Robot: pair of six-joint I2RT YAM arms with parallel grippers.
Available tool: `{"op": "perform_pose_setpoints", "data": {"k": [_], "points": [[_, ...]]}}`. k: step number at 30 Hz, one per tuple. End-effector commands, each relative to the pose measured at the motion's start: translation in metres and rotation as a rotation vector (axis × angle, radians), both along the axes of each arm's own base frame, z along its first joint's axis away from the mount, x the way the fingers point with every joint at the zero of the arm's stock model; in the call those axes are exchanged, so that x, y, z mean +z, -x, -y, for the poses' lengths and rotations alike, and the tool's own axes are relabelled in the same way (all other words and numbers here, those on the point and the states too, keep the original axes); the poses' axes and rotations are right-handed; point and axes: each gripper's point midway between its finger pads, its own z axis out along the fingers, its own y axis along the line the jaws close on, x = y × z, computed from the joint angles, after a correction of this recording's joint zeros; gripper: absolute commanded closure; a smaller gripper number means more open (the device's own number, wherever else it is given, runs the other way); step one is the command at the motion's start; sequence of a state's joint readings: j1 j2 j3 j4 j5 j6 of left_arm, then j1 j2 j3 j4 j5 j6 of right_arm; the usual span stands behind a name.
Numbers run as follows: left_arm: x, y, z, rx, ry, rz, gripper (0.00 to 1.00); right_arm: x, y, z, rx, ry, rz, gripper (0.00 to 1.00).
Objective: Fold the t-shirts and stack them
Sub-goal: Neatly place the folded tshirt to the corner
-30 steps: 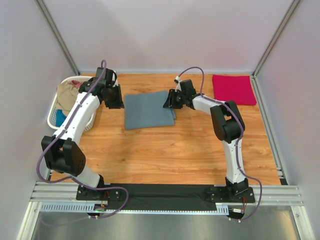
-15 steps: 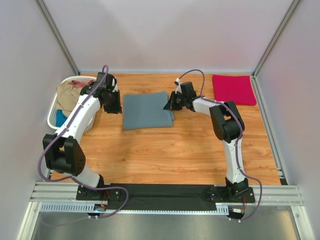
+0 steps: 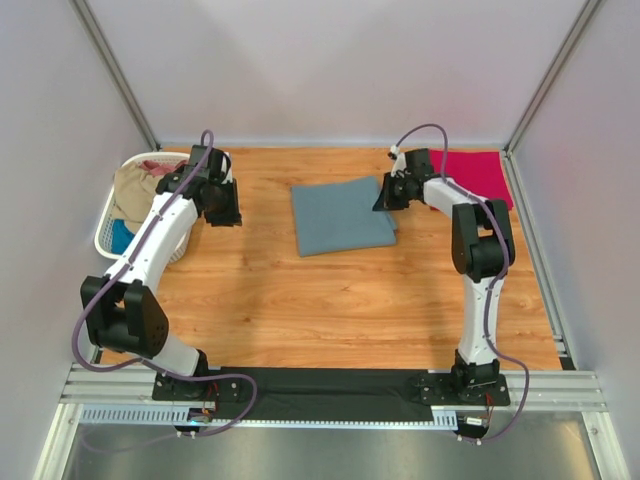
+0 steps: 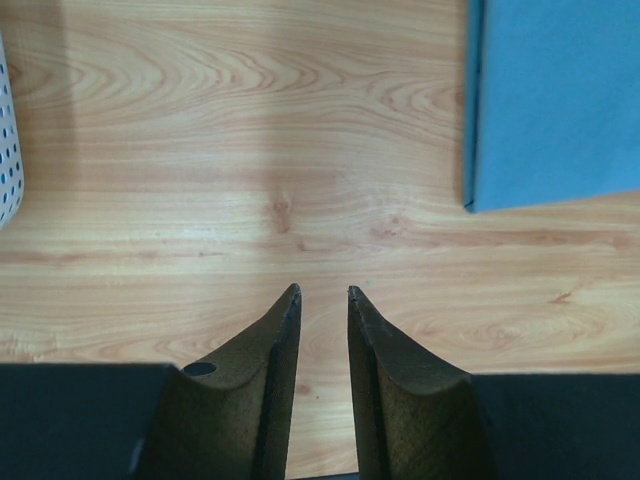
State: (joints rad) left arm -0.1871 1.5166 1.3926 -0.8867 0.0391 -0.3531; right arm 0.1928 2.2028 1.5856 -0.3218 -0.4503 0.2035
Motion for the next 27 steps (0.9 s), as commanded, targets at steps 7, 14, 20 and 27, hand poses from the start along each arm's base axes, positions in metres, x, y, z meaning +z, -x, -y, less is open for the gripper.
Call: {"op": "perform_pose_setpoints", "data": {"k": [7,14,20,27], "points": [[0.022,0.001,-0.001,-0.015,0.015,0.073,0.67,0.073,-0.041,0.093,-0.056,0.262,0.169,1.0],[0.024,0.001,0.0,-0.023,0.018,0.068,0.66,0.112,-0.068,0.143,-0.131,0.351,0.243,1.0],[0.026,0.002,0.002,-0.033,0.024,0.067,0.66,0.143,-0.085,0.172,-0.162,0.372,0.292,1.0],[0.03,0.007,0.003,-0.04,0.033,0.083,0.65,0.191,-0.101,0.212,-0.2,0.315,0.355,1.0]]}}
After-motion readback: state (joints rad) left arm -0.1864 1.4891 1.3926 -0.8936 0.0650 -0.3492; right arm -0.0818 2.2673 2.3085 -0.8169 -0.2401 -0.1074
